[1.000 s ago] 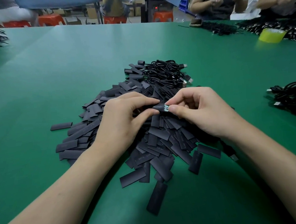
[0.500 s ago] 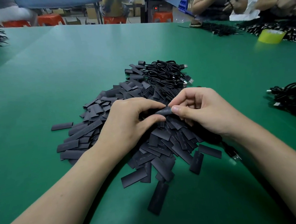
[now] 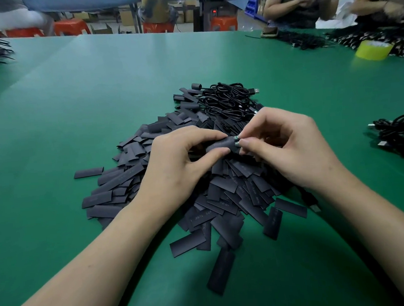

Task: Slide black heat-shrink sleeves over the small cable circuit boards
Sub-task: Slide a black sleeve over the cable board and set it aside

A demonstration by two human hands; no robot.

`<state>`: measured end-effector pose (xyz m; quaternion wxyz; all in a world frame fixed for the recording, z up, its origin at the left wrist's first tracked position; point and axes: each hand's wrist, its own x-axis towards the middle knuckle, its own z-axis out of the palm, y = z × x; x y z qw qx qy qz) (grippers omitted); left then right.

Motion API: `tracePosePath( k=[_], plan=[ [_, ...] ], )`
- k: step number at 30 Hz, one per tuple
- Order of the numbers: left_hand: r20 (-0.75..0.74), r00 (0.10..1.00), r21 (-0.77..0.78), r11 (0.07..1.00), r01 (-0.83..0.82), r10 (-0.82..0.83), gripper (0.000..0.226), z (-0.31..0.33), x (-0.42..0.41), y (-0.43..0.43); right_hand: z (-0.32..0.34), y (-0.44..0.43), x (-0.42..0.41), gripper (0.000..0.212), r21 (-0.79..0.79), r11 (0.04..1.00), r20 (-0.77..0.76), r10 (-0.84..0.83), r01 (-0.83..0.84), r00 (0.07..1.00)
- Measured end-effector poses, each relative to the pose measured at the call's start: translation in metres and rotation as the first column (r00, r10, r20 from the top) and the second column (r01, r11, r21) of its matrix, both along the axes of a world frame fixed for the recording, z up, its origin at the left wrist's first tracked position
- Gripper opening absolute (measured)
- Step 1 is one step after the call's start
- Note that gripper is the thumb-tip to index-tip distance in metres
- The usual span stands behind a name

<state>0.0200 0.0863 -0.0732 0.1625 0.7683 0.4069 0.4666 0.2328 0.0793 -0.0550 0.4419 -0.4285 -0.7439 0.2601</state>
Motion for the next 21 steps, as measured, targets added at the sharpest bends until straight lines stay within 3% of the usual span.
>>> tracePosePath(
  k=[13,18,21],
  plan=[
    [0.031,0.999,0.025,0.999,0.025,-0.026,0.017,0.0004,0.0005,-0.0023,0.0045,-0.0045,-0.0014,0.009,0.212,0.977,0.164,-0.072,0.036,0.984],
    [-0.005,0.999,0.035,0.999,0.038,-0.038,0.017,-0.0007,0.0004,-0.002,0.0007,-0.0051,-0.004,0.006,0.21,0.977,0.171,-0.069,0.032,0.983],
    [0.022,0.999,0.058,0.998,0.027,-0.028,0.016,-0.0004,0.0009,-0.0024,-0.0012,-0.0033,-0.0036,0.011,0.122,0.992,0.077,-0.046,0.037,0.996]
  ],
)
